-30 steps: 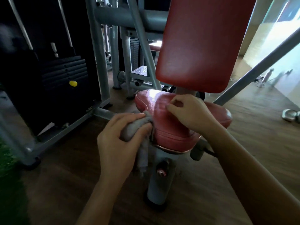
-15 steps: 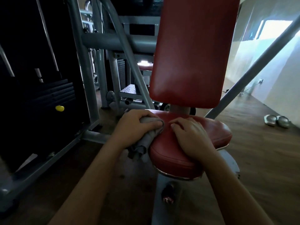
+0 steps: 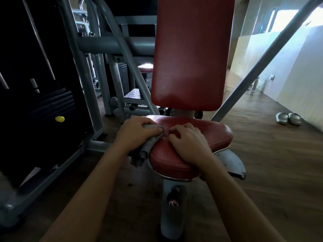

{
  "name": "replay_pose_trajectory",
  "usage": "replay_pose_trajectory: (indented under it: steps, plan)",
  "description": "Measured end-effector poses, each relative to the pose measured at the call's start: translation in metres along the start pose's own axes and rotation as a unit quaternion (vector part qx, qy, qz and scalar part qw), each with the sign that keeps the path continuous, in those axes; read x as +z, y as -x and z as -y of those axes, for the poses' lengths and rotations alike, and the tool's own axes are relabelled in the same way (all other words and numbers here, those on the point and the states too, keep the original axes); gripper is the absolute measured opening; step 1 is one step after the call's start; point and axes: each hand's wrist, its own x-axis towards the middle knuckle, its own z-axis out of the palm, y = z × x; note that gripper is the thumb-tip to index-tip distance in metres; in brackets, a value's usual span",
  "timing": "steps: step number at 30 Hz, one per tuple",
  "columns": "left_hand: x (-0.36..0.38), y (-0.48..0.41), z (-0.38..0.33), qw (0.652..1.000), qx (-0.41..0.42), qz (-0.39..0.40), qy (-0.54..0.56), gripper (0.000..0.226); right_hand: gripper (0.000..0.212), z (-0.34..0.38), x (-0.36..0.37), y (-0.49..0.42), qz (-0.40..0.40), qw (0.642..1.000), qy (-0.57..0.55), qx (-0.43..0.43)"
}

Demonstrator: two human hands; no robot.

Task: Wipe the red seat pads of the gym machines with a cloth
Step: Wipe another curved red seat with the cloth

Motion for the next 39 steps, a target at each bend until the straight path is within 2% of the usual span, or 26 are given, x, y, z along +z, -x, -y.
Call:
replay_pose_trajectory:
  steps: [6, 11, 15, 18, 21, 23, 28, 32, 34, 37, 39]
  plan:
    - [-0.001, 0.001, -0.008, 0.999, -0.029, 0.012, 0.013, 0.037, 0.037, -0.003, -0.001, 0.000, -0.009, 1.000, -0.008, -0.004]
    - [0.005, -0.001, -0.007, 0.999, -0.045, -0.008, 0.010, 0.018, 0.038, -0.006, -0.001, 0.001, -0.009, 1.000, -0.011, -0.018]
    - [0.010, 0.000, -0.009, 0.997, -0.065, -0.028, 0.027, 0.034, 0.037, -0.010, 0.001, -0.001, -0.014, 0.999, -0.008, -0.035]
    - [0.014, 0.002, -0.009, 0.997, -0.066, -0.037, 0.034, 0.032, 0.035, -0.012, 0.001, -0.001, -0.010, 0.998, -0.016, -0.058]
    - [0.015, 0.002, -0.004, 0.996, -0.051, -0.049, 0.054, 0.011, 0.032, -0.012, 0.002, -0.002, -0.014, 0.997, -0.027, -0.076]
    - [0.016, 0.004, -0.001, 0.997, -0.033, -0.049, 0.057, 0.007, 0.030, -0.013, 0.003, -0.003, -0.017, 0.996, -0.021, -0.083]
    - [0.015, 0.015, 0.014, 0.991, 0.028, -0.050, 0.120, 0.009, 0.034, -0.012, 0.001, -0.005, 0.010, 0.997, 0.000, -0.082]
    - [0.016, 0.019, 0.030, 0.981, 0.072, -0.047, 0.173, 0.013, 0.050, -0.001, -0.008, -0.006, 0.064, 0.995, 0.031, -0.068]
    - [0.018, 0.017, 0.038, 0.976, 0.094, -0.048, 0.189, 0.014, 0.051, 0.009, -0.011, -0.009, 0.077, 0.993, 0.064, -0.063]
    - [0.024, 0.013, 0.052, 0.966, 0.113, -0.054, 0.226, 0.014, 0.039, 0.026, 0.004, -0.016, 0.049, 0.990, 0.125, -0.040]
    - [0.028, 0.012, 0.062, 0.957, 0.128, -0.065, 0.252, 0.016, 0.045, 0.031, 0.017, -0.016, 0.020, 0.991, 0.128, -0.016]
